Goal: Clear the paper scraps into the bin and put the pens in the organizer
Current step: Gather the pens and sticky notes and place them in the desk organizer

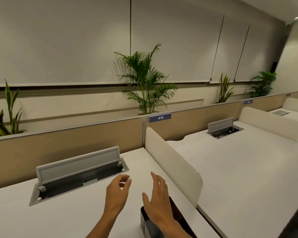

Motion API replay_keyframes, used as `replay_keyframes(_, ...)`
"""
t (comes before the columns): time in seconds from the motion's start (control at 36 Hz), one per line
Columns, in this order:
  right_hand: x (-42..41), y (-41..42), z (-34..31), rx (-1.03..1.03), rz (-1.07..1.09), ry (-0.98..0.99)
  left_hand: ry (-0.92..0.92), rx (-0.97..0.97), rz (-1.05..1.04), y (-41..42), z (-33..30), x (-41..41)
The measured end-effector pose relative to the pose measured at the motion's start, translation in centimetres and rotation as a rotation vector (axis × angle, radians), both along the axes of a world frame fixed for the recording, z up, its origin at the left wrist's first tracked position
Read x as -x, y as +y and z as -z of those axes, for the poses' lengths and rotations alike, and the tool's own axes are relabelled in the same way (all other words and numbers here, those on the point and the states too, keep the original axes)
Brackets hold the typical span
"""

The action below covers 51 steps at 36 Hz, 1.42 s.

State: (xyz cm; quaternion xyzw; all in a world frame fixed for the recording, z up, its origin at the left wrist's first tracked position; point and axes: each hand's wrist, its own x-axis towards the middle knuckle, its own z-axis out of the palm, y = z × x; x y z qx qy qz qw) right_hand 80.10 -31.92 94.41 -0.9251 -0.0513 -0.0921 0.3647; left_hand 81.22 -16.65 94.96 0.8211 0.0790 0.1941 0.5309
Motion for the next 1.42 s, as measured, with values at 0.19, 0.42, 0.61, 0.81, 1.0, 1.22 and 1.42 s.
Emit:
replay_keyframes(0.19,2.6,1.7,-1.0,-0.062,-0.062,0.004,0.146,-0.158,-0.008,1.4,0.0,1.4)
replay_keyframes(0.42,6.4,2.2,-1.1,-0.035,-0.144,-0.032,0.184,-0.202,-0.014,2.1,0.6,5.8)
replay_keyframes(0.61,11.6,1.0,-1.1,-0.017,-0.257,-0.078,0.143,-0.164,-0.082,1.8,0.9,12.0)
replay_keyframes(0.81,18.6,-3.1,-0.7,-0.044,-0.378,-0.136,0.075,-0.176,-0.170,-1.0,0.8,19.7)
replay_keyframes(1.0,25.4,-8.6,0.4,-0.009,-0.480,-0.075,0.046,-0.229,-0.255,-5.0,0.6,29.7)
replay_keyframes(1.22,34.1,-11.6,1.7,0.002,-0.573,0.052,0.130,-0.247,-0.343,-7.2,0.9,42.0)
replay_keyframes(1.42,40.4,-11.7,3.4,-0.036,-0.617,0.128,0.198,-0.242,-0.384,-6.5,2.2,50.8)
